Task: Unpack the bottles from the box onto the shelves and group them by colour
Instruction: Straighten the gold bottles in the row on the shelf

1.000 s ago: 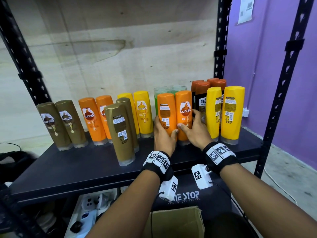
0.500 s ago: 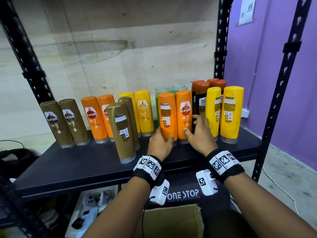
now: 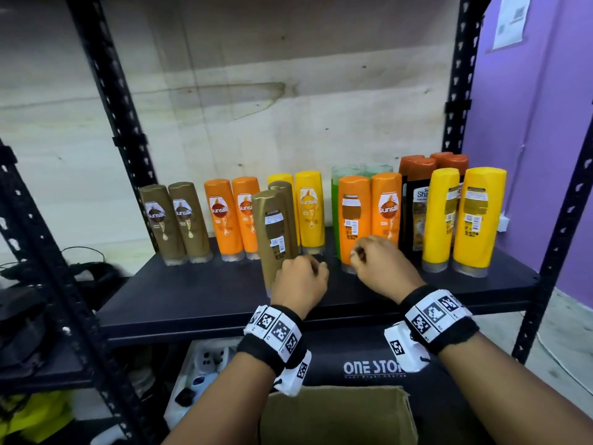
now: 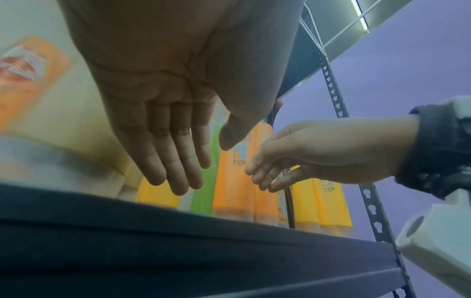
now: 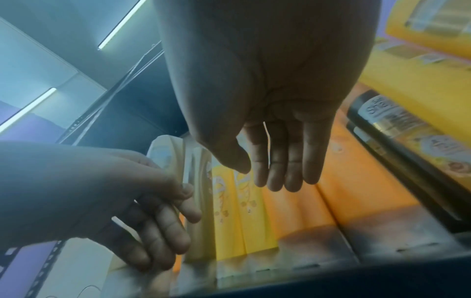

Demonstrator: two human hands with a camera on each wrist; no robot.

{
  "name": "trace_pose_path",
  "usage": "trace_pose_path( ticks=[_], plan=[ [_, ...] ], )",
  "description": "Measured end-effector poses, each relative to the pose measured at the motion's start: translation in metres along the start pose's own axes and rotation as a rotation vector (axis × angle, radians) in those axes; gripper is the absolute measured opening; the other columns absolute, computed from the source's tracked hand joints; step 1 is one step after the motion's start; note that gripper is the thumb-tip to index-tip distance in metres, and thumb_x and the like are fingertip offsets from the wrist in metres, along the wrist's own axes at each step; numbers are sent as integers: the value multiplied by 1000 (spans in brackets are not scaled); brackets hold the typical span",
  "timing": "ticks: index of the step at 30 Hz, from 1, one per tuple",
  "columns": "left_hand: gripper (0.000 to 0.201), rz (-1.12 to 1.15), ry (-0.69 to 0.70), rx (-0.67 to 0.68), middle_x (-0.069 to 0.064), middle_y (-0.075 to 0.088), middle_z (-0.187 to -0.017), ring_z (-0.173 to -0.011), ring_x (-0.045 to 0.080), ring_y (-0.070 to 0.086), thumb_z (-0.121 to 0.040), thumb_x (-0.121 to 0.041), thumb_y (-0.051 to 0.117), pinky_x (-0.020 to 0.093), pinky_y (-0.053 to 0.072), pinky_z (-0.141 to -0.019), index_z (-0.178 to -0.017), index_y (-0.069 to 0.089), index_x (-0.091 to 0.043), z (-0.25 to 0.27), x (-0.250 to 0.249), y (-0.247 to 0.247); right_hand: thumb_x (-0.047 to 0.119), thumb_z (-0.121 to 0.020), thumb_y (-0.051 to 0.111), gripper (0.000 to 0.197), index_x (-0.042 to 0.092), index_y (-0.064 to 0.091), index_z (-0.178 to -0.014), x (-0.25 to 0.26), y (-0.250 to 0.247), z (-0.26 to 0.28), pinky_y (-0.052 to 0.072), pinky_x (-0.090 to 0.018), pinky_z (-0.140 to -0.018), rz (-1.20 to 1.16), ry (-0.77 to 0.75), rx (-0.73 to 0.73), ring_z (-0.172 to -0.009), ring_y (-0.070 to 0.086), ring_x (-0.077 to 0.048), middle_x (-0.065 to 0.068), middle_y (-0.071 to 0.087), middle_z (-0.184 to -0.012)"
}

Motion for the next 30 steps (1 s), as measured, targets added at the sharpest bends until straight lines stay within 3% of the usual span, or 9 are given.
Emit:
trace_pose_path(
  ticks=[3,6,10,15,21,24,30],
  plan=[
    [31,-1,9,-42,10,71,-105,-102,34,65,-97,-45,54,44,55,-90,-103,73,-23,7,9,-21,29,-100,54,19,17,68,-103,24,8,-1,53,-38,-83,-20,-32,31,-95,58,-19,-2,65,-110],
    [31,-5,32,-88,8,73,-102,-100,34,66,-97,-45,53,44,56,-88,-101,74,-22,14,18,-42,29,-100,55,20,17,70,-105,46,18,-5,49,-32,-78,-20,-71,50,-93,58,-16,-2,65,-107],
    [33,6,57,-203,4,72,-88,-87,31,68,-98,-46,51,42,57,-77,-88,69,-21,23,35,-67,30,-100,56,18,17,69,-103,69,30,-10,43,-28,-71,-28,-99,55,-85,56,-14,-2,64,-102],
    [19,176,42,-406,-8,63,-89,-79,16,64,-94,-42,61,43,55,-75,-96,51,-26,29,56,-86,30,-101,54,22,17,70,-108,80,40,-10,53,-36,-80,-53,-88,82,-95,60,-19,-3,66,-111],
    [64,151,39,-233,1,56,-132,-112,19,62,-89,-52,67,44,54,-91,-139,40,-22,12,64,-67,30,-101,54,24,16,70,-111,81,49,-12,51,-33,-76,-47,-63,99,-93,61,-19,-6,68,-112],
    [63,128,21,-176,4,61,-132,-116,26,62,-88,-53,68,51,54,-94,-136,43,-22,3,66,-59,30,-100,56,22,16,71,-110,81,54,-12,44,-28,-71,-54,-73,102,-88,57,-16,-5,69,-111],
    [52,228,34,-161,7,68,-124,-110,27,67,-89,-43,73,48,57,-92,-129,51,-18,-6,73,-54,29,-99,58,23,13,68,-113,75,58,-23,53,-35,-81,-83,-48,88,-98,62,-22,-8,67,-113]
  ],
)
Point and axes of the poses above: each hand's wrist, its own z-axis away from the middle knuckle, its own y-axis out of the palm, x = y × z, the point moved 6 cm from there along -z, towards the middle knuckle
